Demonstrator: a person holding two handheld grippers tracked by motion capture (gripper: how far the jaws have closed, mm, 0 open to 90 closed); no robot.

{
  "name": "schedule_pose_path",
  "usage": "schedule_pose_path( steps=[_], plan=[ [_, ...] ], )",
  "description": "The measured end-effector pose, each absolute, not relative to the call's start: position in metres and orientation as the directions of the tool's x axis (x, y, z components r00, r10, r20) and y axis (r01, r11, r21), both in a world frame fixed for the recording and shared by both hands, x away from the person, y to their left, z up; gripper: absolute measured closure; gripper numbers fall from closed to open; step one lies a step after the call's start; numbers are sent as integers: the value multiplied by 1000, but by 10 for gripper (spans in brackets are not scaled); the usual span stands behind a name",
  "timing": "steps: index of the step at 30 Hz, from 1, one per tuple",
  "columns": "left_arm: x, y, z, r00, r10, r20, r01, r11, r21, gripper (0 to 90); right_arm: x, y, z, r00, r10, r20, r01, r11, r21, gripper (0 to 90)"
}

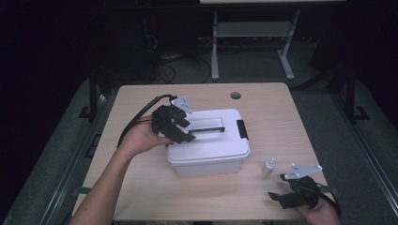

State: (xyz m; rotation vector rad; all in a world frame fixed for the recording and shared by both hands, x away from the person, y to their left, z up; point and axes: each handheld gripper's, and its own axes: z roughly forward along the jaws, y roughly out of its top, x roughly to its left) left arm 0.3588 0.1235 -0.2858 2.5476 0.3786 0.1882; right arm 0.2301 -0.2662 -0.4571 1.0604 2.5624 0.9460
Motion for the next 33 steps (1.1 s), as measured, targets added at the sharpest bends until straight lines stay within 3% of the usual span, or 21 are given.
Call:
schedule_pose_path(
  steps=[7,33],
  plan=[
    [363,109,-285,961,270,58,200,-826,527,541,231,-266,-457,-720,692,47,557,536,634,188],
    [389,86,-280,965,259,35,207,-839,503,659,230,-271,-458,-717,694,67,564,521,641,188]
  ],
)
